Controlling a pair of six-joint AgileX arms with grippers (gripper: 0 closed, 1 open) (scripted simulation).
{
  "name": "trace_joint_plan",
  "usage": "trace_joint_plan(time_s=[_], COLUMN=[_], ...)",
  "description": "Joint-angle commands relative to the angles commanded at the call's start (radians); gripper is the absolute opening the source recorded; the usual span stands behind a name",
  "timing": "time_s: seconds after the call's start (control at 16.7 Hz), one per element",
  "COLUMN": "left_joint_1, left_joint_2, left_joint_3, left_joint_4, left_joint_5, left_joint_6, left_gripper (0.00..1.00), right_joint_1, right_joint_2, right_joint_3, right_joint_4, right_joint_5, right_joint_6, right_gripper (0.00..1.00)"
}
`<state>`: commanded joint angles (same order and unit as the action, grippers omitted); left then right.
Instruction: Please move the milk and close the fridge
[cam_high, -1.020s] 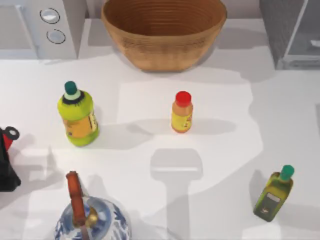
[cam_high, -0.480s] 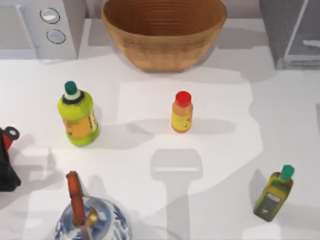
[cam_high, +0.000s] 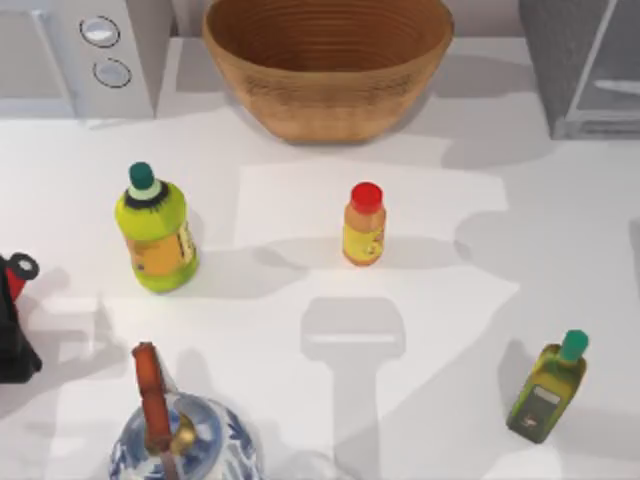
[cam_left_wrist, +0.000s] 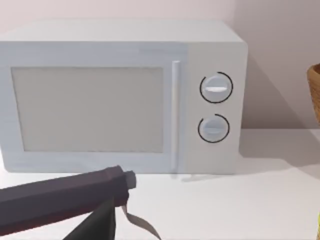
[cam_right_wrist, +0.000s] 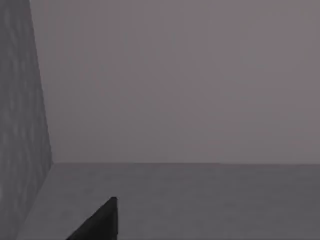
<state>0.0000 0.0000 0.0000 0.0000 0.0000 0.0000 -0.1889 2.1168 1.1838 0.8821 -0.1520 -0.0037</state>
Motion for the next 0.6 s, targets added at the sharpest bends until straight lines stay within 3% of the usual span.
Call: trace_joint_plan(time_s=[0.24, 0.6], left_joint_1=[0.0, 0.0], left_joint_2=[0.0, 0.0], left_joint_3=[0.0, 0.0], left_joint_4=[0.0, 0.0], left_joint_5=[0.0, 0.0], left_joint_6=[0.0, 0.0], left_gripper=[1.0, 1.0], right_joint_1=[0.022, 0.07], right_joint_2=[-0.312, -1.008], right_joint_3=[-0.148, -0.481], right_joint_4=[-0.102, -0.335], right_joint_5=[0.025, 0.07], right_joint_6=[-0.009, -0.019], right_gripper=[1.0, 1.0])
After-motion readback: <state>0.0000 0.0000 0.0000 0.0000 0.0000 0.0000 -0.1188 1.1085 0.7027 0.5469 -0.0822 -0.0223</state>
